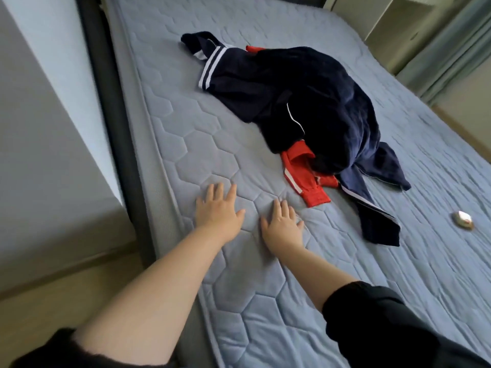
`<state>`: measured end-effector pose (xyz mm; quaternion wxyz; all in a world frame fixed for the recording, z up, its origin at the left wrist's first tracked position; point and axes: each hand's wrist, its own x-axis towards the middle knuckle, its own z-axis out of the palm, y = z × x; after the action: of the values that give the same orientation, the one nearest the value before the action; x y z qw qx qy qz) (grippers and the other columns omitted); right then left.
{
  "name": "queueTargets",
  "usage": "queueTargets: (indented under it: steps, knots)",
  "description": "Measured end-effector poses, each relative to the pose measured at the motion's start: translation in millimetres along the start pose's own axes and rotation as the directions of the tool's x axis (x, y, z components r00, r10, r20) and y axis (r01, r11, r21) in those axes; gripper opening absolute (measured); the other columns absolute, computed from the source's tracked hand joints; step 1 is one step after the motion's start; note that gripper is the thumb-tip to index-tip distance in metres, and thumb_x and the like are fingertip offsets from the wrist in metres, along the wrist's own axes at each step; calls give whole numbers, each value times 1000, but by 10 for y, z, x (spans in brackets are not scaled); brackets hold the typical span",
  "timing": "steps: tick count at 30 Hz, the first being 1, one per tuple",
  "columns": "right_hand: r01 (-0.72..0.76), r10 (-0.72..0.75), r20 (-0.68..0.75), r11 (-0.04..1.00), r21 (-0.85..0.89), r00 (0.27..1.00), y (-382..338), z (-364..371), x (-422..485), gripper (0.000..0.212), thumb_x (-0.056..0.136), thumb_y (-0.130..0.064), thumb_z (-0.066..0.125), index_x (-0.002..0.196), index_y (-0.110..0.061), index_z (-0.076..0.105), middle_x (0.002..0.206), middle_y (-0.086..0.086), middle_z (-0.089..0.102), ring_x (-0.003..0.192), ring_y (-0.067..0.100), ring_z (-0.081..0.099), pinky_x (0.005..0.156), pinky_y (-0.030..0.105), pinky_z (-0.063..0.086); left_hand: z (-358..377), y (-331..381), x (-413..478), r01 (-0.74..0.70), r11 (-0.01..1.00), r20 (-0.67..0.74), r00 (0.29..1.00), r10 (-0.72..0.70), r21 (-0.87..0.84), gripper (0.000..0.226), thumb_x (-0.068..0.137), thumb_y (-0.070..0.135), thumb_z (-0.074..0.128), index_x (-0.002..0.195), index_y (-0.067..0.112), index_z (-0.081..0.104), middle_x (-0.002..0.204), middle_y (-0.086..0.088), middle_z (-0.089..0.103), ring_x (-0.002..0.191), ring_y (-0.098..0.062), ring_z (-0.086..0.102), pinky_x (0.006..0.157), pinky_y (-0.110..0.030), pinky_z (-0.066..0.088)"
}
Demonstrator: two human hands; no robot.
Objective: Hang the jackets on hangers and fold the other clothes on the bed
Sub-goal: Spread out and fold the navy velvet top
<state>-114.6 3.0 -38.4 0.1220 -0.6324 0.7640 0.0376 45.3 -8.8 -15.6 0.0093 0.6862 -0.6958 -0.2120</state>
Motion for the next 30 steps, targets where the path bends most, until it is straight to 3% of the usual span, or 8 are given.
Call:
queueTargets:
  steps: [5, 9, 11, 14, 18, 22, 25, 30]
  knots:
    - [129, -116, -129, 987, 98, 985, 222, 307, -26, 64, 96, -37, 41, 152, -14, 20, 159, 7, 20, 146, 23, 14, 116, 49, 15, 446, 328, -195, 207, 963, -26, 976, -214, -171, 64, 97, 39, 40, 152, 26, 11, 161, 0, -2, 147, -18, -5, 118, -44, 5]
    - [197, -144, -176, 923, 330, 974, 358, 223, -13, 58, 91, -29, 49, 145, -14, 34, 155, 4, 28, 142, 19, 23, 114, 38, 22, 691, 456, -270, 284, 941, -153, 937, -314, -186, 62, 97, 35, 38, 152, 27, 12, 161, 1, -1, 147, -16, -3, 117, -43, 6]
    - [198, -105, -208, 845, 496, 972, 504, 42, 32, 53, 90, -20, 53, 140, -11, 40, 153, 6, 25, 140, 21, 25, 108, 31, 28, 728, 598, -284, 319, 912, -150, 919, -364, -259, 63, 96, 33, 40, 152, 27, 13, 161, 1, 0, 147, -16, -4, 117, -44, 5]
    - [83, 104, -256, 775, 626, 961, 736, -371, 311, 49, 89, -15, 51, 137, -11, 42, 156, 9, 14, 140, 24, 22, 102, 31, 31, 674, 792, -243, 348, 861, -95, 908, -408, -371, 65, 94, 30, 44, 152, 28, 14, 161, 0, -2, 147, -17, -6, 117, -45, 4]
    - [-27, 234, -226, 748, 663, 946, 971, -850, 814, 45, 90, -14, 49, 134, -19, 53, 158, 13, 7, 141, 31, 15, 110, 32, 21, 647, 813, -200, 245, 830, -110, 933, -342, -501, 64, 89, 26, 49, 149, 27, 27, 161, -1, 6, 148, -18, -1, 116, -43, 5]
    - [-82, 193, -126, 800, 594, 973, 1073, -1141, 1164, 42, 92, -17, 46, 131, -28, 57, 161, 6, -2, 143, 30, 11, 104, 25, 25, 752, 619, -399, 20, 596, -154, 958, -240, -803, 55, 84, 10, 53, 138, 15, 48, 157, -3, 23, 146, -13, 12, 113, -20, 8]
    - [-86, 165, -85, 812, 577, 983, 1044, -1220, 1310, 46, 91, -23, 52, 137, -19, 51, 160, 4, 12, 139, 32, 26, 109, 28, 26, 723, 517, -427, 12, 532, -125, 967, -220, -847, 56, 87, -7, 52, 139, 13, 47, 156, -2, 24, 144, -9, 16, 108, -11, 10]
    - [20, 91, -151, 792, 610, 984, 993, -1152, 1269, 41, 89, -21, 63, 124, 2, 60, 134, 13, 55, 106, 24, 62, 73, 11, 46, 613, 530, -466, 26, 389, -74, 968, -241, -921, 50, 90, -8, 49, 137, 9, 48, 153, -3, 32, 142, -11, 23, 106, -11, 17]
